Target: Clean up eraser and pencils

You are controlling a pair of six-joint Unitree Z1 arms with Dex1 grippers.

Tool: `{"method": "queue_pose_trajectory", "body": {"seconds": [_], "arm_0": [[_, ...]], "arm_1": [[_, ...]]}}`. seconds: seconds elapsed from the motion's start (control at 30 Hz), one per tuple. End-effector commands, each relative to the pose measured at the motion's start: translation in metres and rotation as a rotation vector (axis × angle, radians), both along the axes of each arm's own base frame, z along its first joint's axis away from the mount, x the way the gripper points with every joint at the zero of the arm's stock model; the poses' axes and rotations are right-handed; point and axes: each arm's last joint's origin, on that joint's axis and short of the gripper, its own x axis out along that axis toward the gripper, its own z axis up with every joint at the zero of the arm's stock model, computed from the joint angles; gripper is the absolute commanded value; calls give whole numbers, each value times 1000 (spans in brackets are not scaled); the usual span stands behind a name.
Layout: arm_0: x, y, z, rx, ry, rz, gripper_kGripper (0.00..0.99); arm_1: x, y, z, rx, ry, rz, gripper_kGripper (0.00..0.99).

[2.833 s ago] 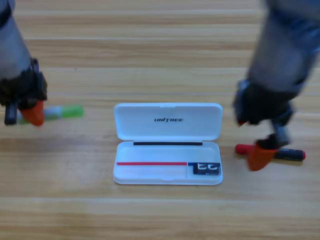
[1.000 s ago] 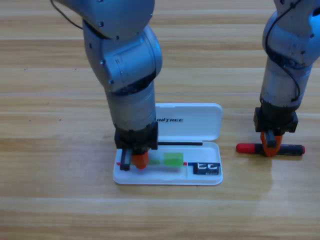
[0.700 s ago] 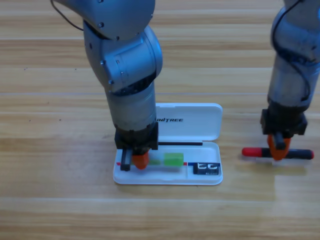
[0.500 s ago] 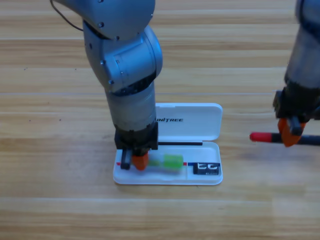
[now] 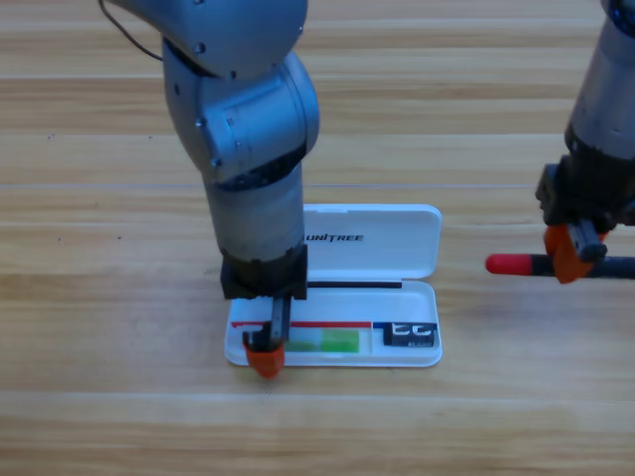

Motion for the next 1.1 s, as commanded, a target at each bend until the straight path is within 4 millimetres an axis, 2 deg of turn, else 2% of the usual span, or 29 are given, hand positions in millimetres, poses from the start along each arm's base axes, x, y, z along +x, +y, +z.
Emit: {"method": "queue_pose_trajectory", "body": {"seconds": [0.03,0.23,0.33,0.43,0.57,0.73,0.93,1.1], "arm_0": [[-7,28,44,-37,-36,25,990],[3,99,107,-124,-123,154,990],[4,132,130,-169,-164,225,990],[5,160,144,-190,-201,277,990],[10,181,143,-210,-182,320,990],[11,195,127,-237,-173,354,990],[11,199,104,-239,-170,366,990],[11,203,97,-238,-169,377,990]], "arm_1": [[-21,44,3,14,12,98,0],[-15,84,-9,15,9,127,0],[-11,102,-16,12,8,141,0],[-8,119,-27,3,14,156,0],[-6,140,-44,-6,21,179,0],[2,159,-63,-11,15,186,0],[9,167,-82,-37,11,181,0],[9,168,-82,-35,10,180,0]]}}
